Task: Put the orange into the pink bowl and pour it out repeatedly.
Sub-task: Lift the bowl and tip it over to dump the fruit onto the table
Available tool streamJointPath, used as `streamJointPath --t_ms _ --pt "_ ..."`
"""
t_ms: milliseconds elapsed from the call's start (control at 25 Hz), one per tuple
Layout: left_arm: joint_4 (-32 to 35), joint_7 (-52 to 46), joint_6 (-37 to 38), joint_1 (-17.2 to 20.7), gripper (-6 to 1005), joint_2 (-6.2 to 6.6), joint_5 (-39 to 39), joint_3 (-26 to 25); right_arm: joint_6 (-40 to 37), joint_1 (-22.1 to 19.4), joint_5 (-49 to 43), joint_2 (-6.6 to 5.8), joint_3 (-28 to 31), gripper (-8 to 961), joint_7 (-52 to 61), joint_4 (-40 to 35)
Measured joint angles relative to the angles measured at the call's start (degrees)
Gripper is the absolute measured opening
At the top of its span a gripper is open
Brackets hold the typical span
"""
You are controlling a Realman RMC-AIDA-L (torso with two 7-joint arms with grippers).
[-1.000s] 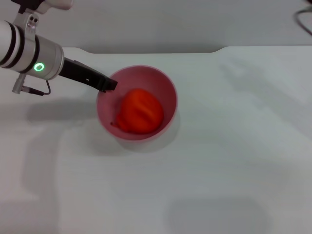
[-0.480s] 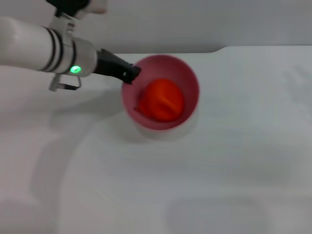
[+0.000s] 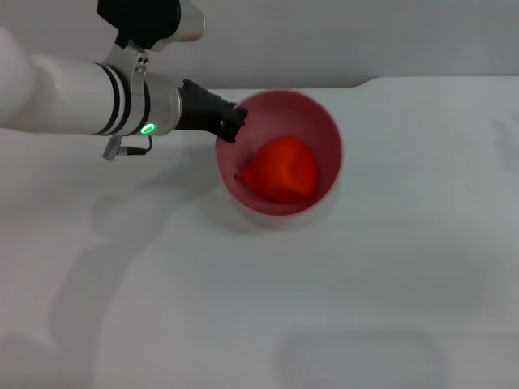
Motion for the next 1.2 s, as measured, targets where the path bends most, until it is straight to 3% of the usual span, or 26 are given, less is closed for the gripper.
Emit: streamJointPath --t_ms 320,760,1200 --pt "0.05 -0.43 4.68 -0.06 70 0.36 -0.17 -1.35 -0.1 0.31 -0.01 0.02 -0.16 393 -0.24 0.07" --pt "0.66 -0.12 15.71 -1.53 71 0.61 0.21 -8.4 -0.17 0.31 -0.26 0.01 -0.54 393 -0.03 0.54" --pt "0.72 -0.04 18.17 -2.22 73 0.72 0.25 -10.28 -0.17 0.91 -0.63 0.07 -0.6 394 -0.29 0.64"
